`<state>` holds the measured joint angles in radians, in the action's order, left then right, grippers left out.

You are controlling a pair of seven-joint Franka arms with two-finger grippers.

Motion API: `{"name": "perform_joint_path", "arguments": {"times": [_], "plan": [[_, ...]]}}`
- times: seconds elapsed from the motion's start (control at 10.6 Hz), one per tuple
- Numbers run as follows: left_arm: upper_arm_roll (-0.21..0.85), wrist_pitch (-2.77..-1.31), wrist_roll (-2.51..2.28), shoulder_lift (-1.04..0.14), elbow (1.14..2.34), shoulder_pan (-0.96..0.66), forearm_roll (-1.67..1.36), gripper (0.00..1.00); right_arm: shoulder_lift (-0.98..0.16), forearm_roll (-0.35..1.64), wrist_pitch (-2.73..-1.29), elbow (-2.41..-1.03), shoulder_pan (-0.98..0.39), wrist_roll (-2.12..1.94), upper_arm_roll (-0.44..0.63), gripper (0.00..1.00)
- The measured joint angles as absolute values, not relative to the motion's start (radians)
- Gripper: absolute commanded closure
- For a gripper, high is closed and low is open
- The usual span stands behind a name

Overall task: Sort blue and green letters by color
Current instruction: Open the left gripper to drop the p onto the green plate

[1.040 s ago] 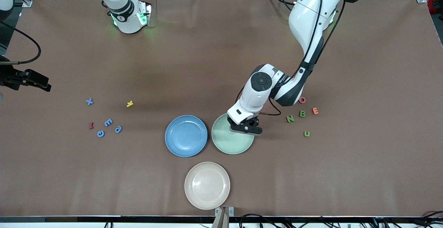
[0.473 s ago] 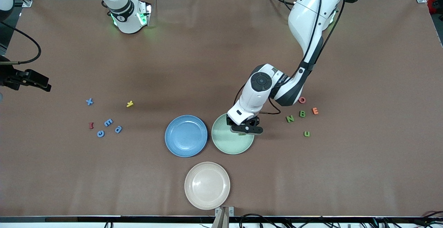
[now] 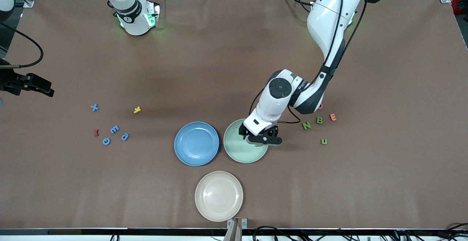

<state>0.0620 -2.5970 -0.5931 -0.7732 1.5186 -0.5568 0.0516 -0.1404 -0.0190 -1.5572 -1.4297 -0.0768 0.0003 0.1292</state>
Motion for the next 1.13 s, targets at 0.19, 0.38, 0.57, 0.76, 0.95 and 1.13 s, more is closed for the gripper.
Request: {"name": "perform_joint_path", "arguments": {"times": [0.19, 0.38, 0.57, 0.76, 0.95, 1.13], "plan": [[0.059, -2.585, -0.593, -0.754, 1.514, -0.506, 0.052, 0.0, -0.14, -0.019, -1.557, -1.43, -0.077, 0.0, 0.129, 0.0], [0.057, -2.579, -0.593, -0.71, 1.508, -0.443, 0.052, 0.0, -0.141, -0.019, -1.557, -1.43, -0.077, 0.0, 0.129, 0.0], [0.057, -2.552, -0.593, -0.668, 1.508, -0.394, 0.052, 0.0, -0.141, -0.019, -1.557, -1.43, -0.077, 0.0, 0.129, 0.0], [0.028, -2.494, -0.593, -0.662, 1.519, -0.387, 0.052, 0.0, -0.141, -0.019, -1.557, -1.43, -0.077, 0.0, 0.129, 0.0], [0.014, -2.462, -0.593, -0.664, 1.535, -0.363, 0.052, 0.0, -0.141, -0.019, -1.557, -1.43, -0.077, 0.0, 0.129, 0.0], [0.013, -2.382, -0.551, -0.664, 1.539, -0.332, 0.052, 0.0, -0.141, -0.019, -1.557, -1.431, -0.077, 0.0, 0.129, 0.0]]}}
